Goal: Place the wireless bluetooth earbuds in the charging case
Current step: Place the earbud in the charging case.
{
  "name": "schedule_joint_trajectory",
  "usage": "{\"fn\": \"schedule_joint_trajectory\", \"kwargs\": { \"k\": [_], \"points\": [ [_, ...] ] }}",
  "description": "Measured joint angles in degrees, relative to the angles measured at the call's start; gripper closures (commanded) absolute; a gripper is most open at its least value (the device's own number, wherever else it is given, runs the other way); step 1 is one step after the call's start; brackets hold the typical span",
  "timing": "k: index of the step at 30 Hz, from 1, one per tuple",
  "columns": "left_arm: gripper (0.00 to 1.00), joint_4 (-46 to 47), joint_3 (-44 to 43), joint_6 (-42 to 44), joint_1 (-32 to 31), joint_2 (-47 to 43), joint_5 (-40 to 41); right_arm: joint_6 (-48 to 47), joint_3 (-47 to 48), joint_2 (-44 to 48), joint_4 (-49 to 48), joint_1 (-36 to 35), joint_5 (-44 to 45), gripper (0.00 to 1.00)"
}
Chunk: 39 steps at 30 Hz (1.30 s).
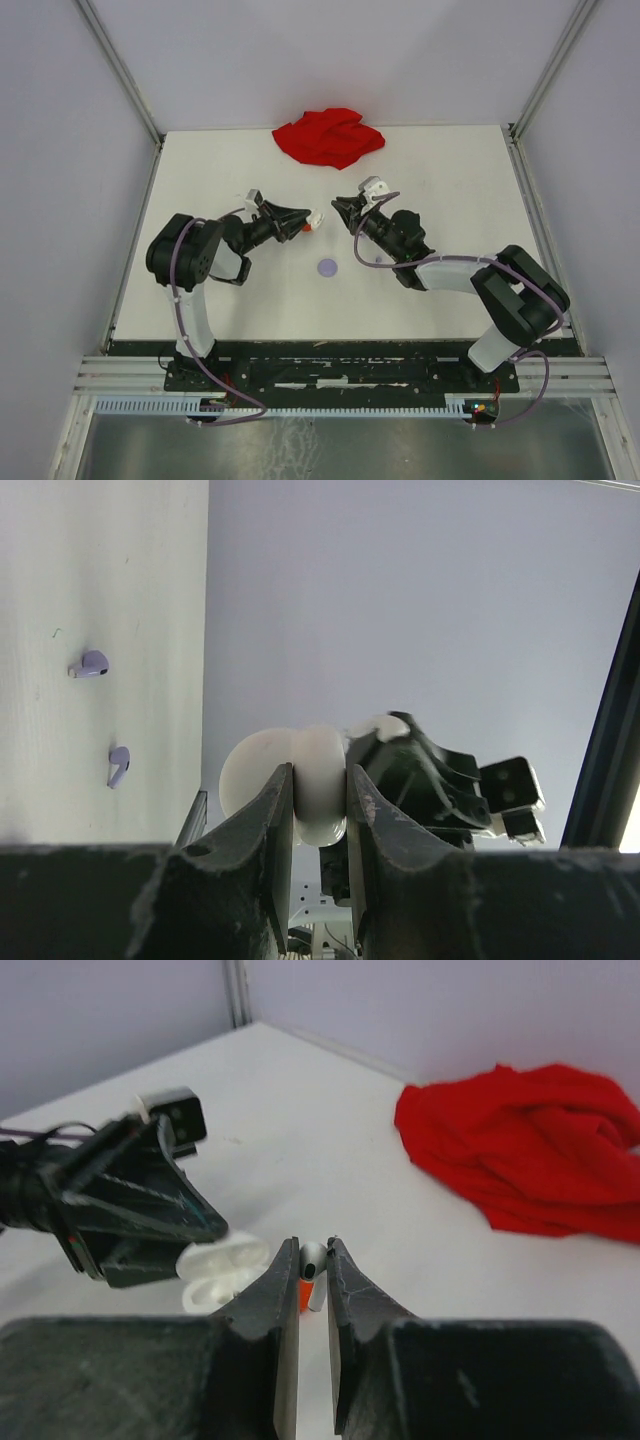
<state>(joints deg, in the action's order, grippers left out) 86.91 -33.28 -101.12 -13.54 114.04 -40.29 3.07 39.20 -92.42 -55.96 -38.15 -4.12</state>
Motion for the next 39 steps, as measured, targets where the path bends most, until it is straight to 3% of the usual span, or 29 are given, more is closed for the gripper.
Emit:
{"fn": "schedule_joint_trajectory", "kwargs": {
  "k": [6, 10, 39],
  "points": [
    [0.97, 0.09, -0.96, -0.57, -0.79, 1.68, 0.22, -2.64, -1.49, -1.29, -15.85, -0.48, -5.73, 1.0],
    [0.97, 0.17, -1.62, -1.44, -1.2, 2.47, 0.22, -4.66, -1.64, -3.63, -20.37, -1.29, -8.94, 1.0],
    [0.97, 0.48, -2.49, -7.41, -1.7, 2.47, -0.26, -9.03, -2.1, -10.08, -23.15, -3.13, -12.57, 1.0]
  ]
}}
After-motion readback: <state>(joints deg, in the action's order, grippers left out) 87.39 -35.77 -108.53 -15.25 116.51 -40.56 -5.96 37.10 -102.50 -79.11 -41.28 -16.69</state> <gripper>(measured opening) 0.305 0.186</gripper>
